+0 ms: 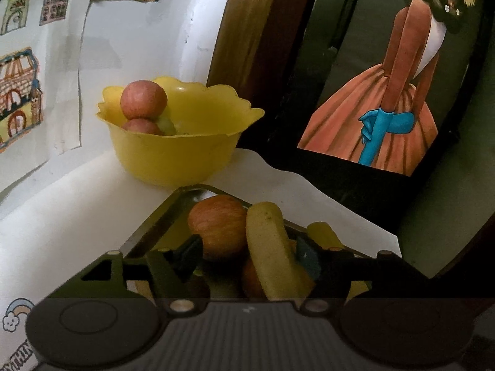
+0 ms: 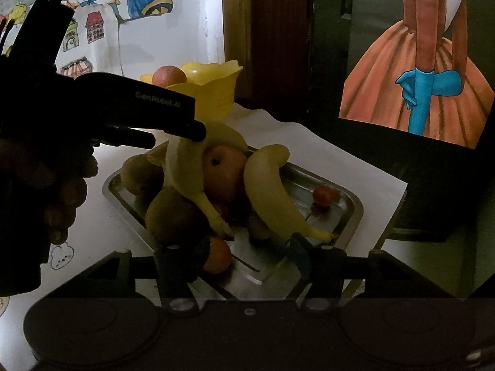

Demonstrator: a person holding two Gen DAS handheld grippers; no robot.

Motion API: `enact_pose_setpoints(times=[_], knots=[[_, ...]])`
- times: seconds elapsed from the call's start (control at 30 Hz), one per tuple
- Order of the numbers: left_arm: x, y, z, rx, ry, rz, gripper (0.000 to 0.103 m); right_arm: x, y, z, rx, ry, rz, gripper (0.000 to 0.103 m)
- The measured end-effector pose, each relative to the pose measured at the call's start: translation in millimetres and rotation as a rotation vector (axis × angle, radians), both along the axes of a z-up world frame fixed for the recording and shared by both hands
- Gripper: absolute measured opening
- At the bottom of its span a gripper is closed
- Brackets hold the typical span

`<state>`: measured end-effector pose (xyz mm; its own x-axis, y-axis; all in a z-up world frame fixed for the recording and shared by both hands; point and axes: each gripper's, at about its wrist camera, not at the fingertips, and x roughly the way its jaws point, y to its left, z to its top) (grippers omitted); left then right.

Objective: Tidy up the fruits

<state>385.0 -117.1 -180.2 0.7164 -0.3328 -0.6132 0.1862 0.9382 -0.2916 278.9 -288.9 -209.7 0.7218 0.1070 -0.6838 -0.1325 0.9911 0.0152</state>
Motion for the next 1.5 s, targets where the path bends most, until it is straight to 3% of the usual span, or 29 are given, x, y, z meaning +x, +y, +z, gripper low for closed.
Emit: enact_pose_setpoints(times=[0.2,0.4,0.63,0.77,1.07,1.5], knots=[[-19,10,4,-0.015,-0.007,0.022,0.078,-12,4,7,-0.013,-0.028,-0.005,0.071],[-45,30,15,-0.019,-0.038,0.065,0.090,-29,11,18,-0.025,-0.073,-0.024,0.080],[-90,58,37,-0.019,-0.079,0.109,0.101,-59,23,43,-0.047,-0.159,-0.046,0.093],[-120,74,49,-0.002,-0.102,0.129,0.103,-81,32,59,-0.062,-0.224,-0.069,0.102],[-169,108,52,0.003,-0.090,0.208,0.103,-118,56,78,-0.054,-0.301,-0.105,0.102],[-236,135,50,0.056,-0.085,0.336,0.103,-147,64,80,0.021,-0.322,-0.006,0.102]])
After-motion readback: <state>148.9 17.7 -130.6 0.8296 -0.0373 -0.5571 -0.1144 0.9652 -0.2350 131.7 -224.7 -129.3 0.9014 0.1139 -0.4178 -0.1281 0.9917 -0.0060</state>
